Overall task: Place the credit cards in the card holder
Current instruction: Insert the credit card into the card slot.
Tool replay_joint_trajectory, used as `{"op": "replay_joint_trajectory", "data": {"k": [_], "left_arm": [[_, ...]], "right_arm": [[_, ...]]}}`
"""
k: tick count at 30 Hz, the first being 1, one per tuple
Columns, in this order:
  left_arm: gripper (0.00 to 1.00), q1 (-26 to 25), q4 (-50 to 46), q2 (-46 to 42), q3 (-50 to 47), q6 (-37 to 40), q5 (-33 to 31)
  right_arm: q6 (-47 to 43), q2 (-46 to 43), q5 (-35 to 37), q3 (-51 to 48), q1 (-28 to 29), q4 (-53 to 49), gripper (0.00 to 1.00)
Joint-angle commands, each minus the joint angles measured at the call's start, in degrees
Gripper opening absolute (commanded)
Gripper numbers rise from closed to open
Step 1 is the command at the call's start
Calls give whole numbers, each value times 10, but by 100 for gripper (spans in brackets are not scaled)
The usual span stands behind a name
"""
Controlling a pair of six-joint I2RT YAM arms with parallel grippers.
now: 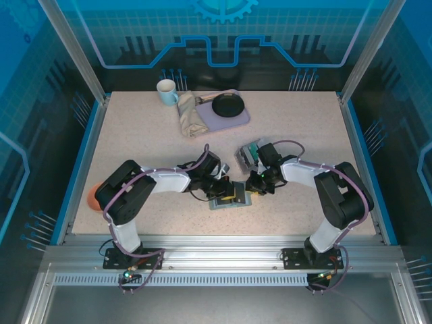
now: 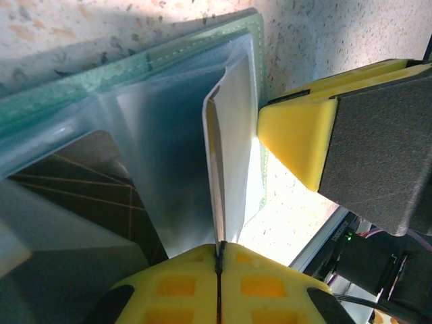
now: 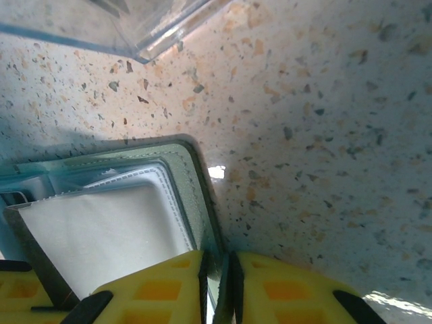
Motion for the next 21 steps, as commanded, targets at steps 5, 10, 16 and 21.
{"op": "replay_joint_trajectory", "data": {"k": [5,10,16,21], "left_arm": [[18,-11,-46,-7,14,25,-44],[22,-12,-74,-21,17,39,-56],[15,-12,-68,-18,17,36,-54],[8,-16,-57,-6,23,29,-47]], "right_arm": [[-3,5,10,-8,8,-30,22],[-7,4,13,-3,8,-38,24],[-9,-1,18,-4,8,-44,23],[-8,5,13,-9,8,-37,17]]}}
